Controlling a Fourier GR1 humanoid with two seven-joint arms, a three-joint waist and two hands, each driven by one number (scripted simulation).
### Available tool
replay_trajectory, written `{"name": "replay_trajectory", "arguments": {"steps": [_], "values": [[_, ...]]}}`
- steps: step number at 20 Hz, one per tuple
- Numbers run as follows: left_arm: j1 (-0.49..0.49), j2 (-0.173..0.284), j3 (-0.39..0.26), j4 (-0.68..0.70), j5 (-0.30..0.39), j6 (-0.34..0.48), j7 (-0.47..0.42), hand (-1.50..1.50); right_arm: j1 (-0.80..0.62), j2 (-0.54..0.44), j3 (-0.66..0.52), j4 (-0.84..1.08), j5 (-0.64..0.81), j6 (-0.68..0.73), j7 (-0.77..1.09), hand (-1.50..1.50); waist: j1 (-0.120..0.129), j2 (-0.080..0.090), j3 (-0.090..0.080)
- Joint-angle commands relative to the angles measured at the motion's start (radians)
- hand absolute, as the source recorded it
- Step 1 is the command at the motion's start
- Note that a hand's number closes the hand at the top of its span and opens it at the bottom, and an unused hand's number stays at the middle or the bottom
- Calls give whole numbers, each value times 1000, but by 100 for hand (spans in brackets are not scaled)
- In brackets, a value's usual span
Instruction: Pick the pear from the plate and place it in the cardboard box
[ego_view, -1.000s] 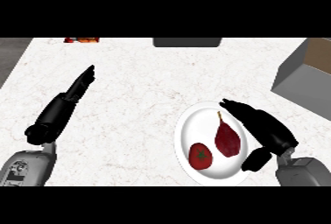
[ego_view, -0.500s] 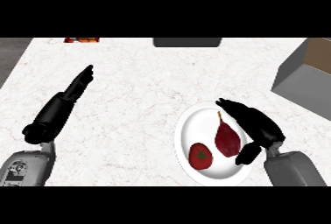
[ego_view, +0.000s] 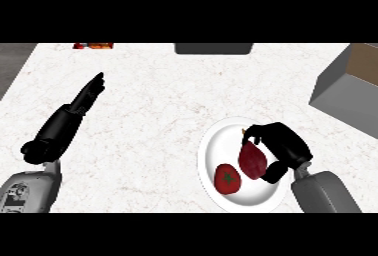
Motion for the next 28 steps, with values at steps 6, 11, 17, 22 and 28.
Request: {"name": "replay_trajectory", "arguments": {"steps": [6, 11, 17, 22, 28], "values": [[-29, 8, 40, 42, 9, -39, -10, 0, 45, 26, -2, -119, 57, -109, -46, 150, -4, 2, 4], [-44, -6, 29, -7, 6, -38, 44, 0, 3, -44, 27, -71, 72, -81, -205, 150, 1, 4, 4], [-2, 6, 50, 30, 0, -46, -29, 0, 39, -142, 13, -305, 67, -39, -280, 150, -8, 2, 4], [20, -29, 26, 38, -39, -13, -69, 0, 150, -200, -75, -582, 9, 22, -246, 150, -16, 0, 4], [11, -1, 44, 3, -12, -44, -8, 0, -27, -110, -358, -567, -180, 117, 11, 150, -7, 0, 4]]}}
